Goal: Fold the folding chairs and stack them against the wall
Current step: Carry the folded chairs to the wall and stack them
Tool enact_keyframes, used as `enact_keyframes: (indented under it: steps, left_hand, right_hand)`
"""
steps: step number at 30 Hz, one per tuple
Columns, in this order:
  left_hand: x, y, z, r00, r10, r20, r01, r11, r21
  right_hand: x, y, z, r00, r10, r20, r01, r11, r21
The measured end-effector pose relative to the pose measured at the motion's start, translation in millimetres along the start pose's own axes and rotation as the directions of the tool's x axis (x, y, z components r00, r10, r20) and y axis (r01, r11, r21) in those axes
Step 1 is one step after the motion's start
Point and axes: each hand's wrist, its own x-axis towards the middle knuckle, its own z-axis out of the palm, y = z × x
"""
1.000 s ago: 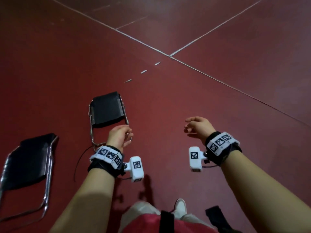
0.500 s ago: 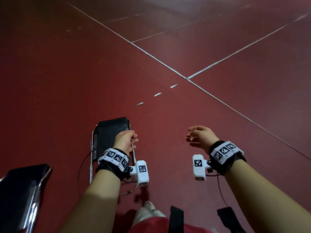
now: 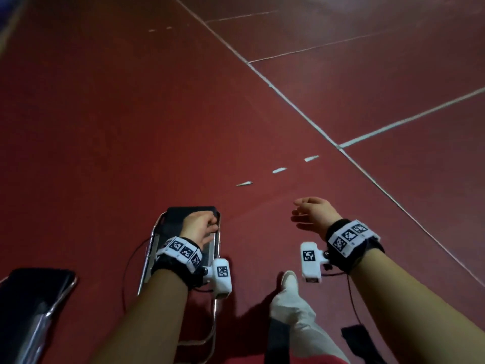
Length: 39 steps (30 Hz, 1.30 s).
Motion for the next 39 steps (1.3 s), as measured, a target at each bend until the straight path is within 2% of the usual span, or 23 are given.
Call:
enact_keyframes:
  steps: [5,7,9,13,16,20,26,27,30,33,36,39]
  left_hand:
    - [88,52,8,0.98,-0.046,-0.196,0.013,0.986,-0.165]
    - [116,65,0,0.949,-0.092,-0.3,0.016,0.969,-0.245]
    - [131,73,-10,0.923,-0.153,-0.352,0.04,0.95,-0.31]
    - [177,79,-35,0.846,-0.261,-0.465,0.011,0.88,-0.475]
    - [217,82,-49,0.801,-0.343,-0.491,0.019,0.834,-0.552]
    - [269,103,-65,0.757,-0.424,-0.498,0.015,0.772,-0.635]
    - [306,134,-77,0.679,-0.482,-0.553,-0.067,0.71,-0.701]
    - [312,136,-76,0.654,-0.491,-0.576,-0.103,0.696,-0.711]
    - [326,137,-64,0.538,-0.553,-0.636,-0.195,0.652,-0.732]
    - [344,137,-36,0.441,-0.644,-0.625,-0.282,0.562,-0.778]
    - [366,143,1,0.365,-0.735,-0.571,-0.349,0.461,-0.816]
    - [389,143,37,0.324,-0.806,-0.496,-0.41,0.353,-0.841]
  right_hand:
    - [140,-85,42,0.983,0.049,0.174,-0.024,0.989,-0.145]
    - [186,-116,68,0.966,0.062,0.252,0.003,0.969,-0.248]
    - [220,-140,99,0.947,0.088,0.31,0.029,0.935,-0.353]
    - [285,-174,184,0.866,0.177,0.469,0.087,0.868,-0.488]
    - [323,-184,242,0.815,0.236,0.529,0.126,0.819,-0.56]
    - [372,-196,311,0.775,0.309,0.552,0.146,0.762,-0.631]
    - [422,-225,391,0.682,0.405,0.609,0.236,0.666,-0.708]
    - [430,-228,402,0.657,0.431,0.619,0.255,0.646,-0.72]
    - [455,-230,434,0.57,0.489,0.661,0.342,0.59,-0.732]
    - [484,-227,461,0.469,0.565,0.679,0.495,0.468,-0.732]
    - [508,-224,480,0.4,0.643,0.653,0.575,0.379,-0.725]
    - [538,-216,492,0.353,0.752,0.557,0.59,0.283,-0.756]
